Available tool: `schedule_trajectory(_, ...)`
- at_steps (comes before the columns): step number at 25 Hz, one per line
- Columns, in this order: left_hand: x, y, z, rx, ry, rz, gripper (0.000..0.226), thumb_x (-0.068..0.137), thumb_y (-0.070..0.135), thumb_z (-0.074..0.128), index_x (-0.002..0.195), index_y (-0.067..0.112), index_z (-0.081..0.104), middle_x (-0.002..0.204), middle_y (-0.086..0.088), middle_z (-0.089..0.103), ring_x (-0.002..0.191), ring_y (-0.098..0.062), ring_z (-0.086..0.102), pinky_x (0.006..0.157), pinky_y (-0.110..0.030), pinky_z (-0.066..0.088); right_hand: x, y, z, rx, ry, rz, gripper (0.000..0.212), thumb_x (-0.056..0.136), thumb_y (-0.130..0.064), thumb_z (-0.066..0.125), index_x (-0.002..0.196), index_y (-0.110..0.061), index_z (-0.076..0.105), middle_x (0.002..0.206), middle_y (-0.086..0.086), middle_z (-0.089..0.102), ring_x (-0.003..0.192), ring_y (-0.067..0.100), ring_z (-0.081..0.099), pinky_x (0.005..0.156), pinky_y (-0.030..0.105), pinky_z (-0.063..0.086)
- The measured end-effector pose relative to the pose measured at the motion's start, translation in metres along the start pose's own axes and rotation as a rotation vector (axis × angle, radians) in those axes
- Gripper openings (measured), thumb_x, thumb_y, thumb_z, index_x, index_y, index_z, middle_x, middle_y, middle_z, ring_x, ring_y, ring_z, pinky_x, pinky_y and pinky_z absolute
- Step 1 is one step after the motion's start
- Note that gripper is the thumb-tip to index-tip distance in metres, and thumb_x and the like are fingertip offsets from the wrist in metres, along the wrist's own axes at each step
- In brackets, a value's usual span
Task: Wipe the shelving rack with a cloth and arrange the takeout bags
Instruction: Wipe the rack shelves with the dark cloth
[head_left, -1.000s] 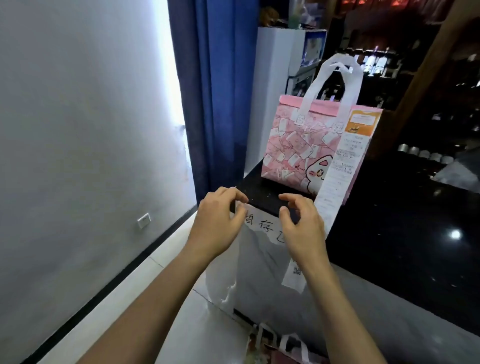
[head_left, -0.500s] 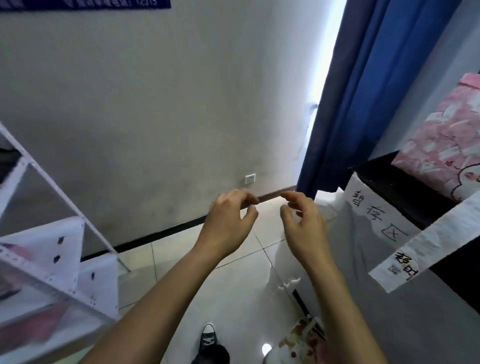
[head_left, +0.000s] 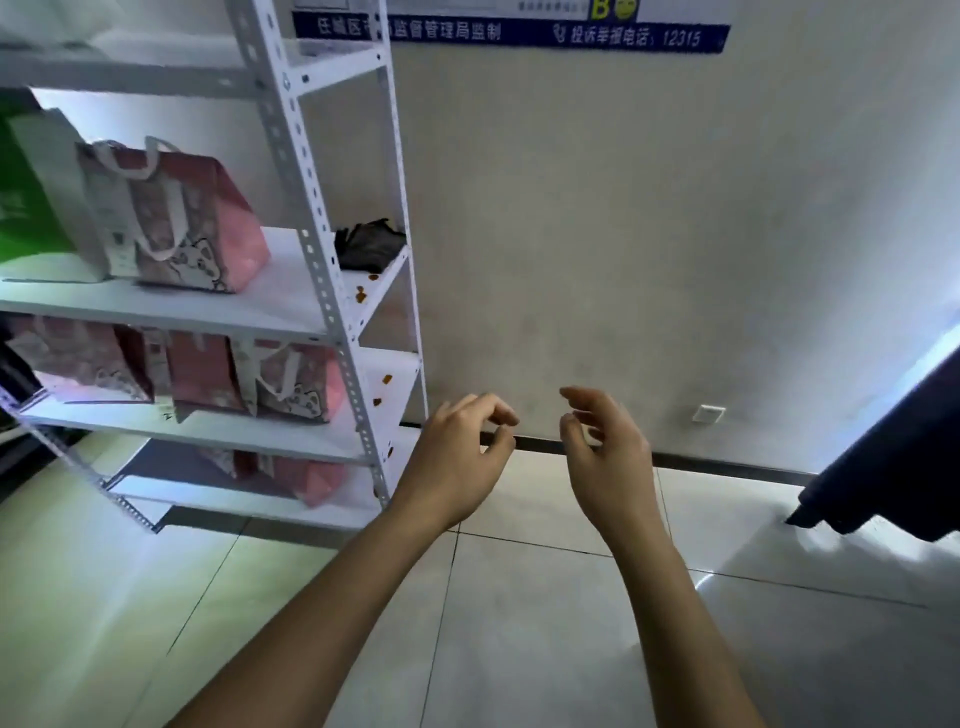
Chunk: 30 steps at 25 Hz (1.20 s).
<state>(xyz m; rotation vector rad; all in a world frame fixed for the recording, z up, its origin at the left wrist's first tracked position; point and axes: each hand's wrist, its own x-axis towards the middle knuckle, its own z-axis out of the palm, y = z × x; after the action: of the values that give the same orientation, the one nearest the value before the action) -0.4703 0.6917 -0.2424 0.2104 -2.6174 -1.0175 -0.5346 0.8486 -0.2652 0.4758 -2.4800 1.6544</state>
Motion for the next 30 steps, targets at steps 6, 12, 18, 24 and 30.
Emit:
schedule_trajectory(6,-0.079,-0.083,-0.113,0.042,0.111,-0.128,0.013,0.095,0.023,0.054,0.103,0.024,0.065,0.106,0.009,0.065,0.105,-0.011,0.054,0.088,-0.031,0.049,-0.056,-0.078,0.124,0.074,-0.194,-0.053,0.028,0.099,-0.016,0.056,0.122,-0.03,0.065,0.117,-0.011,0.066,0.102,-0.011,0.058,0.077,0.002,0.043)
schedule_trajectory(12,-0.168,-0.15,-0.214,0.048,0.228,-0.197,0.011,0.095,0.021,0.057,0.102,0.022,0.065,0.105,0.007,0.066,0.101,-0.01,0.058,0.086,-0.029,0.052,-0.128,-0.148,0.23,0.087,-0.33,-0.103,0.028,0.1,-0.022,0.055,0.124,-0.033,0.063,0.12,-0.01,0.066,0.109,0.005,0.062,0.09,0.025,0.053)
schedule_trajectory(18,-0.221,-0.207,-0.287,0.044,0.331,-0.269,0.012,0.095,0.023,0.058,0.105,0.025,0.066,0.109,0.008,0.067,0.103,-0.009,0.059,0.085,-0.025,0.054,-0.176,-0.201,0.314,0.08,-0.428,-0.174,0.028,0.101,-0.021,0.056,0.124,-0.034,0.062,0.122,-0.01,0.064,0.104,-0.003,0.059,0.085,0.017,0.049)
schedule_trajectory(24,-0.214,-0.261,-0.321,0.041,0.37,-0.327,0.013,0.095,0.024,0.059,0.105,0.025,0.067,0.108,0.009,0.068,0.103,-0.009,0.057,0.077,-0.012,0.042,-0.165,-0.217,0.376,0.035,-0.455,-0.182,0.027,0.099,-0.022,0.057,0.123,-0.035,0.062,0.119,-0.013,0.064,0.101,-0.006,0.058,0.083,0.012,0.043)
schedule_trajectory(30,-0.165,-0.323,-0.356,0.079,0.329,-0.371,0.014,0.095,0.024,0.057,0.105,0.026,0.066,0.109,0.01,0.068,0.105,-0.009,0.057,0.083,-0.017,0.047,-0.113,-0.225,0.461,0.086,-0.481,-0.147,0.028,0.101,-0.021,0.059,0.124,-0.035,0.061,0.124,-0.012,0.064,0.109,0.004,0.059,0.086,0.018,0.049)
